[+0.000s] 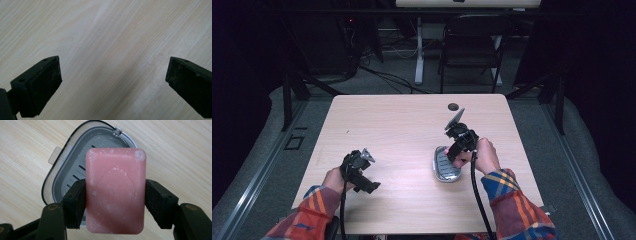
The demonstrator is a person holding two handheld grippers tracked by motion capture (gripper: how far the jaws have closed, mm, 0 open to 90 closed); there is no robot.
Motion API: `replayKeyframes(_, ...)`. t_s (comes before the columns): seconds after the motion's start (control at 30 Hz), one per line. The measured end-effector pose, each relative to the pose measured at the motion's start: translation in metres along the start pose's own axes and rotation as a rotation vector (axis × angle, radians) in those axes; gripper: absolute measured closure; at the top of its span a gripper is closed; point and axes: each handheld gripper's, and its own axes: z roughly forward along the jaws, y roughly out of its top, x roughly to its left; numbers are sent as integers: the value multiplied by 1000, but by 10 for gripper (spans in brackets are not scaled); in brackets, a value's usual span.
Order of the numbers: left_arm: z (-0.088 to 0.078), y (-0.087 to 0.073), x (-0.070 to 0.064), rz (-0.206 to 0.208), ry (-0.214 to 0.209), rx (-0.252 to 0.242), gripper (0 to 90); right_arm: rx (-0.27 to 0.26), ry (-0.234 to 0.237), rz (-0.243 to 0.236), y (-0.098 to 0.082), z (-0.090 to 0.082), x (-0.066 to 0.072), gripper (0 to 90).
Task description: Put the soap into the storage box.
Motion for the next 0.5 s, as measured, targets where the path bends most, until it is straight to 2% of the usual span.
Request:
replayKeyframes(0.07, 0, 0, 0, 1, 0, 1, 2, 1, -5, -3, 1, 1, 1, 368)
replayKeyframes(0.1, 0, 0, 0, 1, 0, 1, 2, -9, -6, 10, 1, 3, 3, 368)
replayKeyframes(0.2, 0, 0, 0, 3, -1, 0, 2, 15, -16, -6, 5, 4, 5, 368)
replayKeyframes(0.23, 0, 0, 0, 1, -1, 1, 2, 3, -16, -1, 6, 5, 7, 368)
replayKeyframes(0.27, 0, 0, 0, 3, 1, -1, 2, 21, -25, -10, 7, 5, 8, 368)
replayKeyframes(0.3, 0, 0, 0, 3, 0, -2, 2, 17, -42, -4, 9, 8, 11, 368)
replayKeyframes(0.47, 0, 0, 0, 4, -1, -1, 2, 30, -53, 3, 11, 12, 14, 367)
replayKeyframes(0.5, 0, 0, 0, 4, -1, -1, 2, 31, -62, 18, 12, 14, 15, 367)
